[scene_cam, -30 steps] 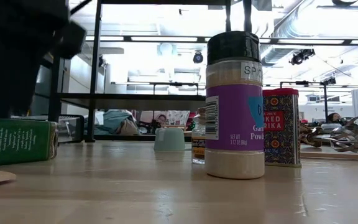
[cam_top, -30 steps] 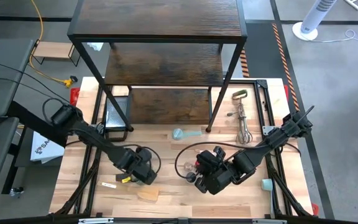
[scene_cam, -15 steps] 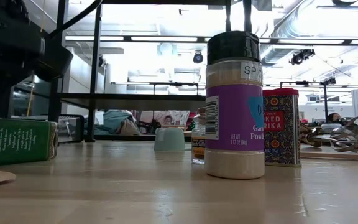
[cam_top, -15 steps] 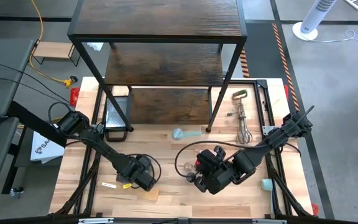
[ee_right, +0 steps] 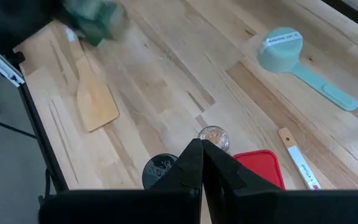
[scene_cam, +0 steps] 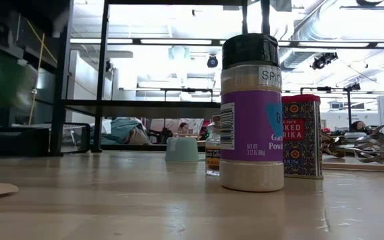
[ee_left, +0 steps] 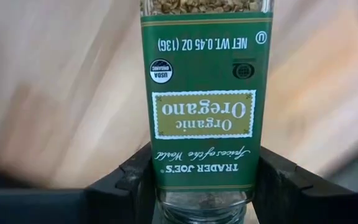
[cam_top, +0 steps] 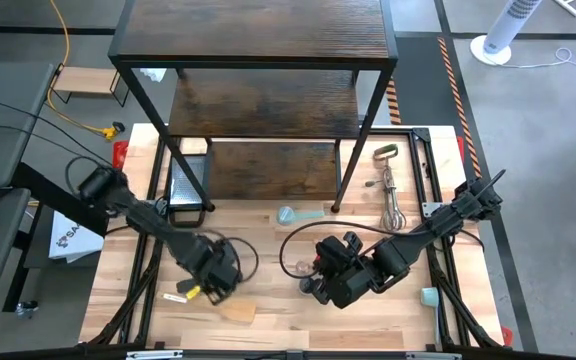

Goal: Shelf spices
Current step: Adjust the green seasoning bottle on the table

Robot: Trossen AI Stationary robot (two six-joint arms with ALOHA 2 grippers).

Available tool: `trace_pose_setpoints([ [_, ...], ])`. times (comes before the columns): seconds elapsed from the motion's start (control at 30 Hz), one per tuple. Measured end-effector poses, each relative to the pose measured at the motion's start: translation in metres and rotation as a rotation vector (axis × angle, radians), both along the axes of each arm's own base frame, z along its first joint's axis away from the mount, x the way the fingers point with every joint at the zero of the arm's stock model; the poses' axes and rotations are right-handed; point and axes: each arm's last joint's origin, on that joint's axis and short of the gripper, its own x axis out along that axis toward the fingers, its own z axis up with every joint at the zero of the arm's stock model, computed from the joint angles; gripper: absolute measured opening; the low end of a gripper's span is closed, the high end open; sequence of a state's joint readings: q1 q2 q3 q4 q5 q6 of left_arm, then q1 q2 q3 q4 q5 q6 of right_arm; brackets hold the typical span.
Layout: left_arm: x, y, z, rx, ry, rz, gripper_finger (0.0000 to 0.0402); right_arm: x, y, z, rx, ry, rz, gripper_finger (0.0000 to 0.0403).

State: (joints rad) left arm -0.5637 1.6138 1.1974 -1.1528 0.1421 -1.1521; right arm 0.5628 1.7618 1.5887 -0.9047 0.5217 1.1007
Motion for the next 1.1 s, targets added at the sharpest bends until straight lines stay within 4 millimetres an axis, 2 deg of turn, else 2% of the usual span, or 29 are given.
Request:
trace_pose_setpoints([
  [0.13, -0.022, 0.027, 0.030, -0.111, 0.203, -0.107, 0.0184, 0.000, 0.000, 0.000, -0.004, -0.002, -0.003, 0.0000],
  [0.23, -0.031, 0.052, 0.036, -0.124, 0.333, -0.161, 0.0184, 0.000, -0.001, 0.000, -0.021, -0.015, -0.015, 0.0000],
  [0.33, -0.021, 0.065, 0.024, -0.218, 0.312, -0.134, 0.0184, 0.001, -0.002, 0.001, -0.034, -0.029, -0.028, 0.0000],
  [0.57, 0.009, 0.086, -0.020, -0.218, 0.494, -0.160, 0.0184, 0.003, -0.002, 0.002, -0.014, -0.049, -0.044, 0.0000],
  [0.83, 0.029, 0.089, -0.082, -0.323, 0.696, -0.239, 0.0184, 0.004, -0.002, 0.003, -0.022, -0.066, -0.053, 0.0000],
  [1.03, 0.032, 0.089, -0.102, -0.418, 0.769, -0.229, 0.0184, 0.004, -0.002, 0.003, -0.021, -0.072, -0.054, 0.0000],
  [1.1, 0.032, 0.089, -0.104, -0.426, 0.776, -0.239, 0.0205, 0.004, -0.002, 0.003, -0.024, -0.071, -0.051, 0.0000],
])
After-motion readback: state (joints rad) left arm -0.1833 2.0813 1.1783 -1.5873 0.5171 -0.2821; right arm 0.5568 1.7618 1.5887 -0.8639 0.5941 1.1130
